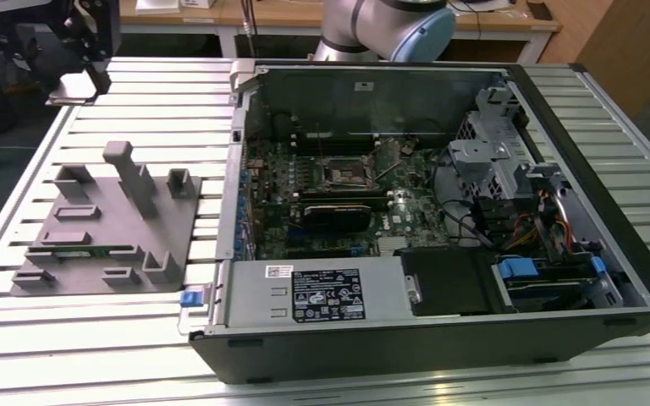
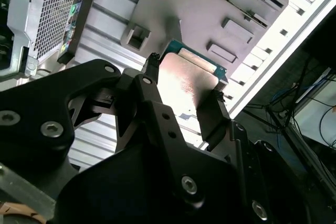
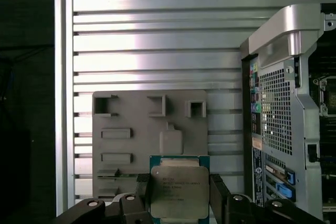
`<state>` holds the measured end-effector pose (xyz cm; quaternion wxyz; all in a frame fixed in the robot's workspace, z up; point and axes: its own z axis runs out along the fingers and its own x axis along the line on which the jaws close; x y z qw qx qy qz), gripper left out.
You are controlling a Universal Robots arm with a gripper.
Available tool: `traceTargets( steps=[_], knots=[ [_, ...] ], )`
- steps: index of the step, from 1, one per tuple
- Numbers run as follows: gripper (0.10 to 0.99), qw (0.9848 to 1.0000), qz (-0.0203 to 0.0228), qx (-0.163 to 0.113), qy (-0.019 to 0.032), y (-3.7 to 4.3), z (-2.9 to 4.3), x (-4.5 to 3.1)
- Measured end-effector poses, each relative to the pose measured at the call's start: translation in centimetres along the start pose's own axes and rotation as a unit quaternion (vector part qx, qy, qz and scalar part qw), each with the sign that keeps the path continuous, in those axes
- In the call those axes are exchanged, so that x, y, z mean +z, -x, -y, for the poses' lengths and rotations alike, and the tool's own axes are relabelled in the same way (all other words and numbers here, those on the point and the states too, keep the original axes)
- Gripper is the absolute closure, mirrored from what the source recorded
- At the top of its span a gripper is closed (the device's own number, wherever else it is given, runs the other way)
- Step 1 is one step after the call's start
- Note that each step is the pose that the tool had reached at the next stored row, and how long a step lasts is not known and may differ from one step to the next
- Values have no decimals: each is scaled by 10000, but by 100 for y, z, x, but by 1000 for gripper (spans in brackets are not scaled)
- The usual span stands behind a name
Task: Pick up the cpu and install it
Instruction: 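Pick up the cpu and move it towards the insertion slot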
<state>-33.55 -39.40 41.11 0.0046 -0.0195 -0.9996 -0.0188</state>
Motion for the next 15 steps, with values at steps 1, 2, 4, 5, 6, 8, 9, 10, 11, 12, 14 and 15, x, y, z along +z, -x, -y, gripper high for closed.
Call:
traceTargets(
  steps=[1,2,4,5,6,8,9,10,11,12,14,15],
  knots=[
    [545,10000,0,0,0,24,-1,0],
    [545,10000,0,0,0,47,-2,0],
    [545,10000,0,1,0,90,-4,-1],
    [545,10000,0,1,0,108,-5,-1],
    [545,10000,0,0,0,124,-5,-1],
    [545,10000,0,0,0,153,-6,-1],
    [545,10000,0,0,0,168,-7,-2],
    [545,10000,0,0,0,183,-7,-2],
    [545,10000,0,0,0,198,-8,-2],
    [545,10000,0,0,0,213,-9,-2],
    [545,10000,0,0,0,244,-10,-2],
    [545,10000,0,0,0,259,-10,-3]
  ],
)
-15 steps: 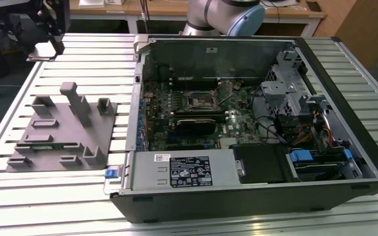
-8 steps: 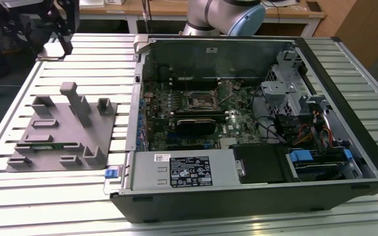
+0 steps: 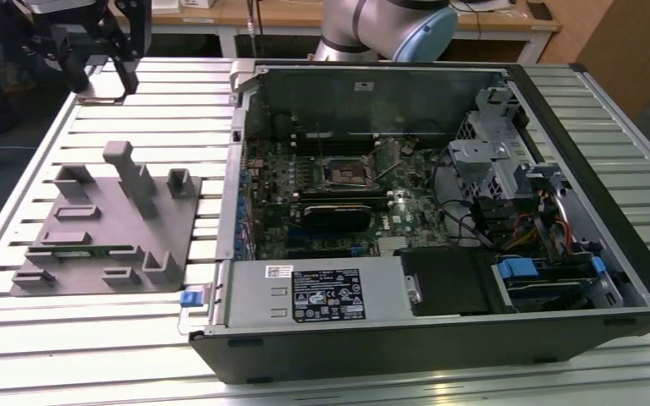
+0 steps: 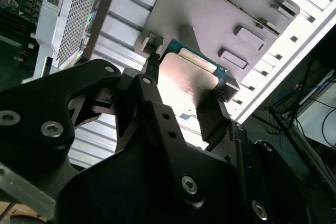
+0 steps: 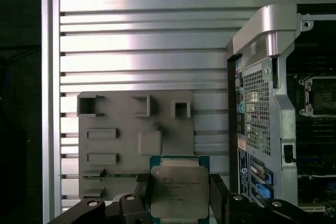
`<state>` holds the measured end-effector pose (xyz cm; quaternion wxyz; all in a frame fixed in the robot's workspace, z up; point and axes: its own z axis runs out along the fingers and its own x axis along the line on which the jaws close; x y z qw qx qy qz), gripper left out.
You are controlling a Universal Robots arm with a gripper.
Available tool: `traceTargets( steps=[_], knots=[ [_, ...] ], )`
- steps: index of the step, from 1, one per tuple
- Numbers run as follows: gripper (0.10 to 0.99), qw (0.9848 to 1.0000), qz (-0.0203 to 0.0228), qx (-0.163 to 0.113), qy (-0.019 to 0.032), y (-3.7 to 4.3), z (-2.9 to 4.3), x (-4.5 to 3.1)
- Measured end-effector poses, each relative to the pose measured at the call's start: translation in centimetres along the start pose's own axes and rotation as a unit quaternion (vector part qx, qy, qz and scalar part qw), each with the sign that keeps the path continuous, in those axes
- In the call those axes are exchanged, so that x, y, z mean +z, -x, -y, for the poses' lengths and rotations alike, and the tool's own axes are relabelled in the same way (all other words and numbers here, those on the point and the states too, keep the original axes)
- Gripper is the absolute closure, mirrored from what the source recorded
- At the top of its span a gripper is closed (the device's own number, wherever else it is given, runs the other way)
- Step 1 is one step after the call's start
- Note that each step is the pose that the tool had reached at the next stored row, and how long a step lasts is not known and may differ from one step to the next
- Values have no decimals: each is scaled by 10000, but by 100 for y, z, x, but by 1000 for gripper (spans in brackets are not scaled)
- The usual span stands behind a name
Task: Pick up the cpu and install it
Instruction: 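Pick up the cpu and move it towards the insertion slot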
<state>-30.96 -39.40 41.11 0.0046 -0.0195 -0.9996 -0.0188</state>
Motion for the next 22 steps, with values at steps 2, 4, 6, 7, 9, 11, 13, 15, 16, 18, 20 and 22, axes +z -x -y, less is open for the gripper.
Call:
traceTargets(
  steps=[2,4,6,7,9,11,13,15,16,18,20,22],
  knots=[
    [545,10000,0,0,0,31,-1,0],
    [545,10000,0,0,0,62,-3,0],
    [545,10000,0,0,0,94,-4,0],
    [545,10000,0,0,0,109,-4,-1],
    [545,10000,0,0,0,139,-6,-1],
    [545,10000,0,0,0,167,-7,-2],
    [545,10000,0,0,0,197,-8,-1],
    [545,10000,1,0,0,225,-9,-1],
    [545,10000,0,0,0,239,-9,-2],
    [545,10000,0,0,0,268,-11,-2],
    [545,10000,0,1,0,299,-12,-3],
    [545,10000,0,0,0,328,-13,-2]
  ],
)
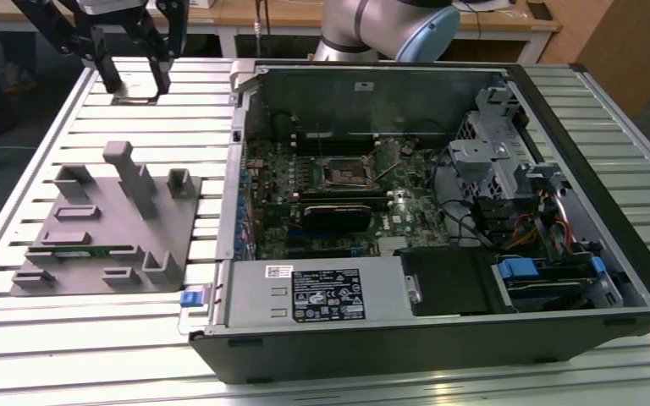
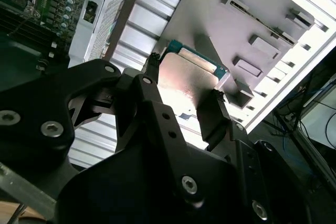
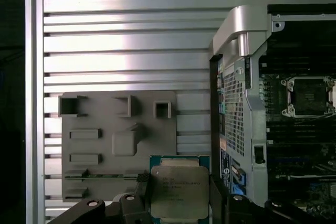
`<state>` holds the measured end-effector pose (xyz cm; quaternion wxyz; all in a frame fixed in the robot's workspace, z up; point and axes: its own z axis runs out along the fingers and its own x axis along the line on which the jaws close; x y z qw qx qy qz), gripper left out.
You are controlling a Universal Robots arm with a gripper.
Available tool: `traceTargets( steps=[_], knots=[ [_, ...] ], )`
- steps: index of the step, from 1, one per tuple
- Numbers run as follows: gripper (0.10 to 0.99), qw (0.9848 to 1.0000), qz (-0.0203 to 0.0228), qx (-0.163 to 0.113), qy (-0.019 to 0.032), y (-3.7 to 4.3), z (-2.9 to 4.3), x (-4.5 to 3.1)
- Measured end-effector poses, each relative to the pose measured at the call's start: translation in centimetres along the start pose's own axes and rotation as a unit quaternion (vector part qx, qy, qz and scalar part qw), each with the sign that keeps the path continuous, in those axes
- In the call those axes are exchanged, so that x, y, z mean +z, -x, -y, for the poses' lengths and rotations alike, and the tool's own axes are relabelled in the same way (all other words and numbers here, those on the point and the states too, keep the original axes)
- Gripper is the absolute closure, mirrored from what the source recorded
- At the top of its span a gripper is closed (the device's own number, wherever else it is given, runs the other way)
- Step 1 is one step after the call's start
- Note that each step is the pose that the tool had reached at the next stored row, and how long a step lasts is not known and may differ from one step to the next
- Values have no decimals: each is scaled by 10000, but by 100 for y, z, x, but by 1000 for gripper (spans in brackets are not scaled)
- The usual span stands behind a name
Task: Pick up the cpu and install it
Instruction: 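Pick up the cpu and move it towards the insertion slot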
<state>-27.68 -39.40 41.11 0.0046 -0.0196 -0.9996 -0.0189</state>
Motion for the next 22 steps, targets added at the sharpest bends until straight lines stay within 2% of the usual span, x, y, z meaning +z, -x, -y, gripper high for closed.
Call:
traceTargets(
  steps=[22],
  knots=[
    [545,10000,-1,0,-1,309,-13,-3]
  ],
)
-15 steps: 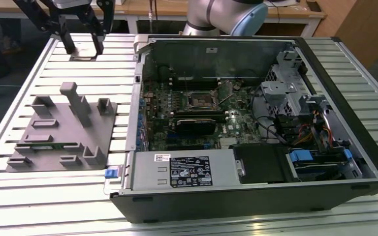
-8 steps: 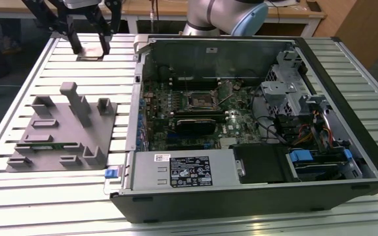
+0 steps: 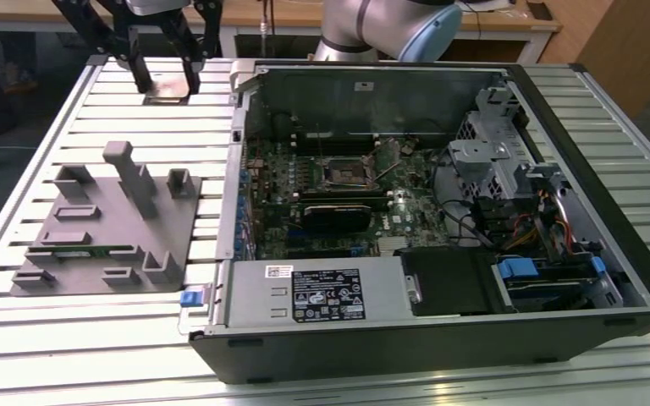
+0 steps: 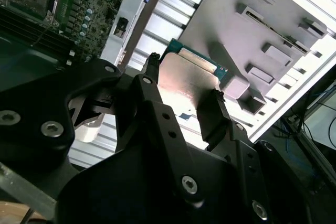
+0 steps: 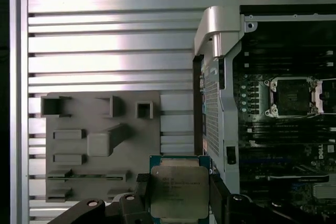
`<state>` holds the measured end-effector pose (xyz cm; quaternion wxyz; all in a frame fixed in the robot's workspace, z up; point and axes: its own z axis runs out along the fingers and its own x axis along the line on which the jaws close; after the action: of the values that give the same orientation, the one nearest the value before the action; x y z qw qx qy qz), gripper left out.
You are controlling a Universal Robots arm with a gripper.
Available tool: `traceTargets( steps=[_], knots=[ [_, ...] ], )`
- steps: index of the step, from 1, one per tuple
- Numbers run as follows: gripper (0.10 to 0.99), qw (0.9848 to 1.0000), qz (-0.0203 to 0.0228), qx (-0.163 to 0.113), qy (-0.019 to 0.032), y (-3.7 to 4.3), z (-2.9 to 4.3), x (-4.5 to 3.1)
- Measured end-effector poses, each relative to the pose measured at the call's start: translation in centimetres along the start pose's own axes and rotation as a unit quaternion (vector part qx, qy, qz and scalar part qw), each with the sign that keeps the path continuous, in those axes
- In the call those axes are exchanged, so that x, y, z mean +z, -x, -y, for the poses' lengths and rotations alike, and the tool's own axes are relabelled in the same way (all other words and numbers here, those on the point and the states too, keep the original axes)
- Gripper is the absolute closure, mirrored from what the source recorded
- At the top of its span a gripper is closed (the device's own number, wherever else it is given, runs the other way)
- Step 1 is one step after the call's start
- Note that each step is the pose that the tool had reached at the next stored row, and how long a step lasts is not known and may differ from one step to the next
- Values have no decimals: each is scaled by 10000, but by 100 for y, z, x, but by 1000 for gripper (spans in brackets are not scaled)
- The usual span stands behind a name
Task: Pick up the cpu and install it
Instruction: 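Pick up the cpu and move it towards the insertion slot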
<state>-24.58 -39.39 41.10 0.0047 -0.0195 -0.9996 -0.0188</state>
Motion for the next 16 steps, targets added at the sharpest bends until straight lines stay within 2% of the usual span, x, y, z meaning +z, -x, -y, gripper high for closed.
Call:
traceTargets(
  steps=[5,16],
  knots=[
    [545,10000,0,0,0,77,-9,5],
    [545,10000,0,0,0,352,-40,18]
  ],
)
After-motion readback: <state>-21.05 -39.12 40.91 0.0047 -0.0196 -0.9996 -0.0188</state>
